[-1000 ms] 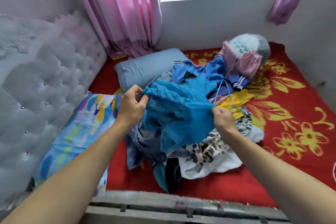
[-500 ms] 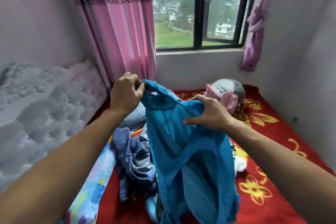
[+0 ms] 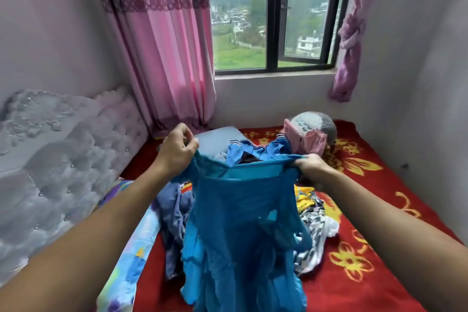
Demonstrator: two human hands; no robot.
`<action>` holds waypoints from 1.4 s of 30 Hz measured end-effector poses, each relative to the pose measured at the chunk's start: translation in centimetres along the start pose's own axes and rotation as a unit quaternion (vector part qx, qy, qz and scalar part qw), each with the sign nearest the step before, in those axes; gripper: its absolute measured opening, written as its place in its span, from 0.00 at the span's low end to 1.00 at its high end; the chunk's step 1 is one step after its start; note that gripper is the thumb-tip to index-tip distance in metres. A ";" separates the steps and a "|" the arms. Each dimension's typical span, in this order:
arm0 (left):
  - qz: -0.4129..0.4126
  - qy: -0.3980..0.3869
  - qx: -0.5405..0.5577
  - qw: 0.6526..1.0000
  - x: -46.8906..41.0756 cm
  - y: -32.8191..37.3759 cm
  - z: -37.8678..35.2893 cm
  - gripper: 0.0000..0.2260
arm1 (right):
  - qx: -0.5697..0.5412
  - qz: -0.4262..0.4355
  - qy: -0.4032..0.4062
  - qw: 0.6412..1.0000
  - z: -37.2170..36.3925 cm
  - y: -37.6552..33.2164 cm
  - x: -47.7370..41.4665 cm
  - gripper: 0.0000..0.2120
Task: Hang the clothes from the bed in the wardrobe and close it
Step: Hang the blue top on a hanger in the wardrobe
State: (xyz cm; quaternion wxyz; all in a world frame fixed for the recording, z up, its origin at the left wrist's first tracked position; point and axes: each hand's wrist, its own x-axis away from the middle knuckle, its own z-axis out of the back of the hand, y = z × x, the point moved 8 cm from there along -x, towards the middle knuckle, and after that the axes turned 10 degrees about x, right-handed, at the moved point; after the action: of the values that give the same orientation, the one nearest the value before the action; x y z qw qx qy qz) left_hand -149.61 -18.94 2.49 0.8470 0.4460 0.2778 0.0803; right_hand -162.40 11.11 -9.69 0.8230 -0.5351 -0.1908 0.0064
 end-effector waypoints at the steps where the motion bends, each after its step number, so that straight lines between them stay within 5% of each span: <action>1: 0.028 -0.062 0.000 0.998 0.6 -0.8 -0.8 0.08 | -0.006 0.024 0.006 1.000 0.0 -1.3 0.2 0.05; 5: 0.111 -0.217 -0.014 0.970 2.9 -2.0 -0.6 0.18 | 0.019 0.085 0.016 0.996 1.9 -5.5 1.9 0.03; 8: 0.114 -0.234 -0.032 0.965 2.5 -1.5 1.8 0.27 | 0.044 0.154 0.087 0.983 5.2 -8.9 3.3 0.02; 11: 0.114 -0.226 -0.023 0.967 1.0 -0.7 3.1 0.17 | 0.066 0.197 0.119 0.971 6.6 -11.0 3.9 0.11; 14: 0.096 -0.191 -0.036 0.976 -0.9 -0.9 2.3 0.13 | 0.037 0.173 0.064 0.982 4.7 -10.0 2.8 0.13; 21: 0.173 -0.126 0.026 0.976 -0.3 -8.3 -6.6 0.11 | 0.017 0.083 0.018 0.996 1.8 -2.4 -2.8 0.08; 27: 0.237 -0.080 -0.042 0.967 -1.0 -16.9 -13.6 0.12 | 0.000 -0.055 -0.023 0.998 1.0 6.4 -12.1 0.05; 32: 0.286 -0.030 -0.129 0.949 -2.5 -22.1 -18.0 0.08 | 0.003 -0.073 -0.088 0.993 -2.3 10.5 -20.1 0.08; 38: 0.341 -0.072 -0.289 0.891 -4.8 -31.1 -25.3 0.11 | 0.078 -0.123 -0.108 0.983 -2.5 21.1 -31.0 0.18; 42: 0.256 -0.152 -0.404 0.865 -6.4 -34.1 -33.0 0.17 | 0.148 -0.211 -0.119 0.959 -1.4 31.7 -34.6 0.14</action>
State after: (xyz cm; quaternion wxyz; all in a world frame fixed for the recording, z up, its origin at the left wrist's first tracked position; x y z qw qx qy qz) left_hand -176.66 -18.05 -37.05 0.9344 0.1275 -0.0351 0.3308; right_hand -187.83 15.97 -48.82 0.8469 -0.3505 -0.3926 -0.0757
